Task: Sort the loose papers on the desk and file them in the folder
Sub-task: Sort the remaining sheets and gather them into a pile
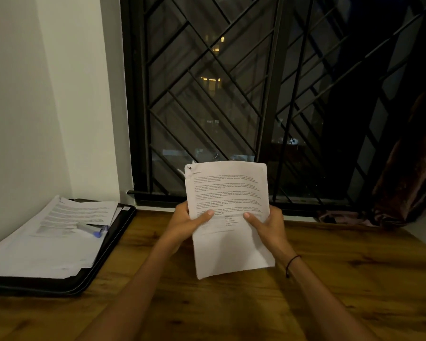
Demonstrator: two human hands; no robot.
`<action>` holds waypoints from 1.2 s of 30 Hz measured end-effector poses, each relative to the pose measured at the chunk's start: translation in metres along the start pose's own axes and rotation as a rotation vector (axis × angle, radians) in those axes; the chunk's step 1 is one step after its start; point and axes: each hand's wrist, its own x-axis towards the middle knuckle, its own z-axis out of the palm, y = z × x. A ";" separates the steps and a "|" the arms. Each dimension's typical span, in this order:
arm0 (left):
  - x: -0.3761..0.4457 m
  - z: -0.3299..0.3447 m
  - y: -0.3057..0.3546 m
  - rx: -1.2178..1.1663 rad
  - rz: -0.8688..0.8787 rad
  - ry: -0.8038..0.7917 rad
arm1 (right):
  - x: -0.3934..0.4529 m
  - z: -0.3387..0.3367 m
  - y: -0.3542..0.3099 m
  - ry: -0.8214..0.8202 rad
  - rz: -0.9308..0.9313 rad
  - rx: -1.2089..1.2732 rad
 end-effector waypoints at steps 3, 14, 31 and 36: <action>0.006 -0.027 0.016 -0.023 0.079 0.088 | 0.024 -0.005 -0.012 -0.108 -0.043 -0.224; 0.010 -0.075 0.033 0.442 0.245 -0.077 | 0.082 0.055 -0.069 -0.596 -0.248 -1.083; -0.007 -0.129 -0.031 0.086 0.056 0.483 | 0.096 0.056 -0.039 -0.345 -0.058 -0.406; -0.006 -0.127 -0.040 0.021 0.061 0.455 | 0.074 0.065 0.006 -0.344 0.145 0.015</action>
